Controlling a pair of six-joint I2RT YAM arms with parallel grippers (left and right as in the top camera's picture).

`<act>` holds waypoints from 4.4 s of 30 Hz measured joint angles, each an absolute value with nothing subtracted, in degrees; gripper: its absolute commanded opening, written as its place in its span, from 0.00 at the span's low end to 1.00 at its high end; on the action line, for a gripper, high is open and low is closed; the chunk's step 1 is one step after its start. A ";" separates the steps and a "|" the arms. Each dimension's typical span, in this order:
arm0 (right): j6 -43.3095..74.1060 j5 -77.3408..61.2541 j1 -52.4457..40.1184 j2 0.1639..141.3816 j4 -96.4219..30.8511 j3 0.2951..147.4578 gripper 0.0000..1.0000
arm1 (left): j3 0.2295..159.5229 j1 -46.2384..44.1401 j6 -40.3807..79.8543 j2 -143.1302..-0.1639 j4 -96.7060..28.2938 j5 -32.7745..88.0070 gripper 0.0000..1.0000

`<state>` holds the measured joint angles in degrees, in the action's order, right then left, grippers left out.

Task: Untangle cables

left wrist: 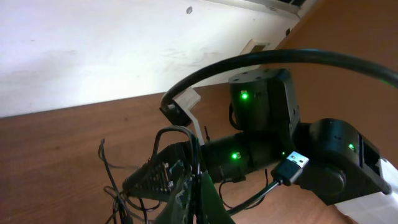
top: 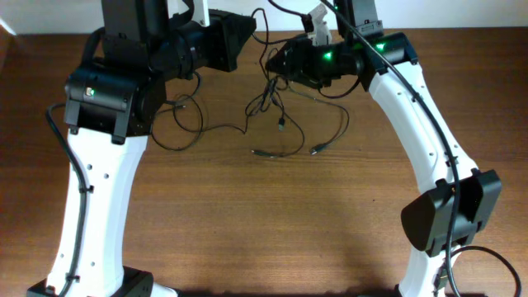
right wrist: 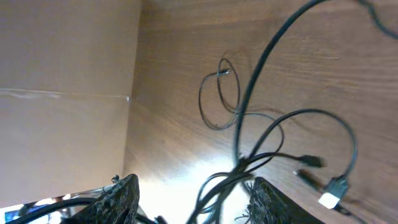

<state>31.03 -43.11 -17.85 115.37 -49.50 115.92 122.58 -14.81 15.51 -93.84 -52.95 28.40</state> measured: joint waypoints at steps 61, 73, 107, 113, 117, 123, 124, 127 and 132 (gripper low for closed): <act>31.22 -28.88 -33.95 122.21 -47.72 98.24 0.04 | 122.63 5.28 14.59 -93.73 -60.99 20.32 0.00; 21.15 -23.40 -19.77 96.60 -66.06 104.47 0.04 | 122.63 12.36 14.59 -93.73 -63.81 8.51 0.00; 14.39 -23.18 -12.67 91.18 -80.27 120.07 0.04 | 122.80 5.39 -16.73 -110.37 -70.98 29.23 0.88; 14.37 -23.18 -12.67 91.57 -80.86 120.07 0.04 | 122.80 -1.58 -17.67 -110.39 -71.05 33.80 0.83; 14.39 -23.18 -12.67 92.20 -80.82 120.07 0.04 | 122.80 -6.61 -22.81 -111.61 -73.25 40.60 0.80; 14.35 -23.18 -12.67 92.20 -80.86 120.07 0.04 | 122.80 -12.80 -35.57 -113.06 -80.86 48.16 0.79; 14.35 -23.18 -12.67 92.20 -80.86 120.07 0.04 | 122.80 -13.52 -36.91 -113.06 -81.28 48.64 0.78; 14.35 -23.18 -12.67 92.20 -80.86 120.07 0.04 | 122.80 -15.31 -39.86 -113.06 -81.45 49.58 0.72; 14.37 -23.18 -12.67 92.20 -80.86 120.07 0.04 | 122.80 -18.28 -42.57 -114.24 -81.47 49.78 0.14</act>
<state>14.37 -23.18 -12.67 92.20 -80.86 120.07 122.80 -18.28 -42.57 -114.24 -81.47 49.78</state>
